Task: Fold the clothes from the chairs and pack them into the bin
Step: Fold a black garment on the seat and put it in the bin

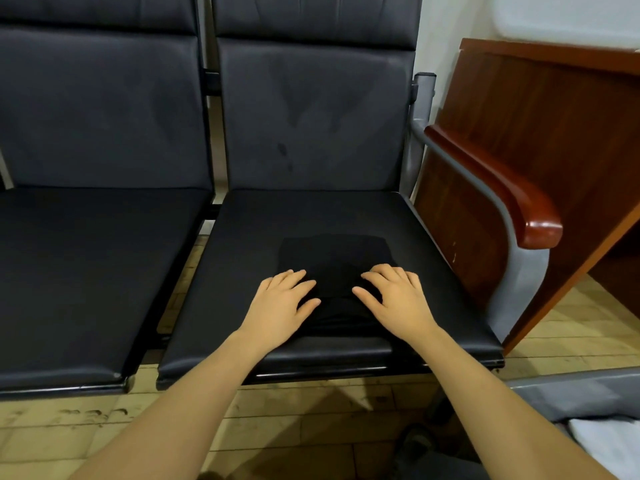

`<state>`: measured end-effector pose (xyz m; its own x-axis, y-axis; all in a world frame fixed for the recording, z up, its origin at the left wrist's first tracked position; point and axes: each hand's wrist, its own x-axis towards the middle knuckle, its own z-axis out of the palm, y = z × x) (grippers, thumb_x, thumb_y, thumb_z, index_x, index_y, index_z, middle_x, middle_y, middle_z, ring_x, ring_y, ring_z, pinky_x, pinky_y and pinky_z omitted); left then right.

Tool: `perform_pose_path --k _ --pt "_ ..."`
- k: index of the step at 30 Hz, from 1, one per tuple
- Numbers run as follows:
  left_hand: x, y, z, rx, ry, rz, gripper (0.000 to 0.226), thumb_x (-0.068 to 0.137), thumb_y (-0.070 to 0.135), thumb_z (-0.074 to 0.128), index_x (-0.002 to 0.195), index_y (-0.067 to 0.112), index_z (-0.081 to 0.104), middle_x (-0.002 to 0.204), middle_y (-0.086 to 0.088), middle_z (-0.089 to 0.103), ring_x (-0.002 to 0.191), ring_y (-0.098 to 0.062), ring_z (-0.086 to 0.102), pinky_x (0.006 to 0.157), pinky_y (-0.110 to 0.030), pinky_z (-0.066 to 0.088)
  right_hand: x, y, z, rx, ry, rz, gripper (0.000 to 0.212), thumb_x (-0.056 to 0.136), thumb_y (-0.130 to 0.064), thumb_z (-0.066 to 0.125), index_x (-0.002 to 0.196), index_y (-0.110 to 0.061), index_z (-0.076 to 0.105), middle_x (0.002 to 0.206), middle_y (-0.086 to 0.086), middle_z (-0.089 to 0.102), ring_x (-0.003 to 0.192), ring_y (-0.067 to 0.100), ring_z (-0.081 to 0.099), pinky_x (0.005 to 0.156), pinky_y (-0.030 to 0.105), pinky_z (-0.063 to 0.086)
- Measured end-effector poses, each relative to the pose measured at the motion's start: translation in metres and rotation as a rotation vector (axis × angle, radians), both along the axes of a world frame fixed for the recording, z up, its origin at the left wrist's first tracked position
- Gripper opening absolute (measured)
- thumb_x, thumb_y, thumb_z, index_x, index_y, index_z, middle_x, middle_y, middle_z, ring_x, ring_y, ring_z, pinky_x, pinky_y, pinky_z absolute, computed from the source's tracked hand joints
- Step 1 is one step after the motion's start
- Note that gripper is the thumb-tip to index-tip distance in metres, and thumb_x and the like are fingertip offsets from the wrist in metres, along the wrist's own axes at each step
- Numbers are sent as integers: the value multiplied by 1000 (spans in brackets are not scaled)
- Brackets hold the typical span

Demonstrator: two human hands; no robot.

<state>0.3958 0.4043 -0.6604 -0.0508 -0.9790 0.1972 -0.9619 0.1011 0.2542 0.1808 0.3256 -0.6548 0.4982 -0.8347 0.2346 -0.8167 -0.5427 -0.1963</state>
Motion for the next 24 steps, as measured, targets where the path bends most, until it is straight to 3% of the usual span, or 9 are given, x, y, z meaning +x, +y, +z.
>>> perform_pose_path --k 2,4,6,8,11,14,17,21,24 --pt "-6 1 1 -160 11 -67 45 93 46 41 121 18 63 123 -1 60 114 -22 55 93 -34 40 -4 8 1 8 -76 -1 42 94 -50 47 126 -25 58 119 -8 53 112 12 48 95 29 32" --pt "-11 1 1 -258 15 -98 32 90 38 55 109 17 69 104 0 64 94 -20 61 80 -32 44 -12 15 3 34 -131 -16 37 93 -43 54 122 -22 60 111 -7 53 105 13 51 88 29 40" --pt "-16 1 3 -232 16 -111 28 90 35 61 110 18 68 104 2 63 94 -19 59 80 -31 41 -20 21 6 75 -205 -69 30 93 -35 58 119 -20 62 102 -8 51 97 10 52 82 26 42" --pt "-20 2 4 -159 25 -106 32 93 39 54 119 22 63 113 5 60 103 -15 55 87 -28 38 -26 25 7 151 -294 -136 26 92 -30 60 115 -19 64 99 -9 49 91 6 51 76 21 40" --pt "-23 2 6 -116 58 -58 37 95 40 49 128 24 56 121 5 56 109 -14 53 91 -28 40 -29 31 5 207 -403 -172 21 91 -23 63 110 -15 66 101 -6 55 94 10 57 79 18 41" --pt "-22 1 5 -123 67 -11 39 95 38 50 131 23 53 122 3 55 110 -16 53 90 -28 42 -29 37 11 12 -460 -139 12 89 -17 65 99 -14 69 93 -6 58 87 10 58 83 26 44" --pt "-20 -1 4 -106 87 19 32 95 34 53 122 21 61 116 3 56 106 -16 53 89 -29 42 -33 38 17 -164 -363 -46 7 86 -16 69 92 -16 72 86 -5 61 78 11 58 74 28 37" --pt "-16 -1 2 -154 148 63 16 92 23 58 101 16 69 102 3 61 96 -17 57 83 -31 44 -40 38 7 -149 -94 -53 15 86 -33 67 76 -23 73 70 -13 56 73 14 60 74 31 29" --pt "-13 1 7 -297 168 50 9 89 17 63 93 14 71 94 1 65 86 -18 61 78 -31 43 -37 35 6 -216 -170 -173 20 83 -38 69 72 -22 71 71 -10 56 70 13 56 76 34 32"
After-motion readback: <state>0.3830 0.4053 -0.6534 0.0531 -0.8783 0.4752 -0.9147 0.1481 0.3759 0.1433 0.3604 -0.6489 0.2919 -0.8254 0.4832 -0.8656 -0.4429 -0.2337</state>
